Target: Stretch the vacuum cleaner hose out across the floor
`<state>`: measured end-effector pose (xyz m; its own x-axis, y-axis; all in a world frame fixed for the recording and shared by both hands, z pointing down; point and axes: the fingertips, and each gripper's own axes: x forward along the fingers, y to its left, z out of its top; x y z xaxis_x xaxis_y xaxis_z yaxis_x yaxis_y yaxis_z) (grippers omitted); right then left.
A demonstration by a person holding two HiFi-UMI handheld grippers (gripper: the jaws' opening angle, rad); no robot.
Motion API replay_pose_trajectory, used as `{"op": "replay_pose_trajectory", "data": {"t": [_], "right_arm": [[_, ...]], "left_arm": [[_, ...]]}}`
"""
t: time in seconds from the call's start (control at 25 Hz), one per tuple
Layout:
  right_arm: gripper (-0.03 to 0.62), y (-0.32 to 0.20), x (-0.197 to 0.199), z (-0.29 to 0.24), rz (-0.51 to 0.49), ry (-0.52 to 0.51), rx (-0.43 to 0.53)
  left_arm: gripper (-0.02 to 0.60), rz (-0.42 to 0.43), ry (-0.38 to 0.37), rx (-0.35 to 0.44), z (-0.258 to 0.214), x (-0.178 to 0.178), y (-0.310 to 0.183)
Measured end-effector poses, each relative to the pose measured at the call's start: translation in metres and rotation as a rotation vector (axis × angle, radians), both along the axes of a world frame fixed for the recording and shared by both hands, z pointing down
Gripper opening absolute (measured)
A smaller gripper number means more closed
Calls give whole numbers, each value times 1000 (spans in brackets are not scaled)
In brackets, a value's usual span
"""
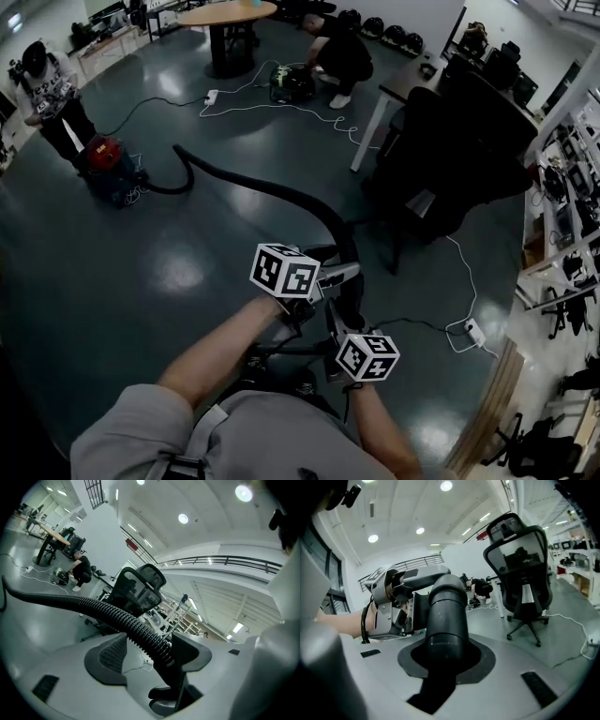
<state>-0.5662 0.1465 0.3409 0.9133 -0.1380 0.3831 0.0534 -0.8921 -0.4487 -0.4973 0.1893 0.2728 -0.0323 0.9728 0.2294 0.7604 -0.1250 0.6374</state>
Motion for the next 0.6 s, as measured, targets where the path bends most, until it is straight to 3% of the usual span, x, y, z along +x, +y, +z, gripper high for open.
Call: {"op": "replay_pose_trajectory", "data": {"t": [0.32, 0.6], "right_arm": [[94, 42, -29, 13, 314, -32, 103], [94, 110, -115, 19, 490, -44, 127]], "left_arm": [[293, 291, -22, 16, 21, -47, 71], [295, 453, -18, 38, 29, -146, 150]]}}
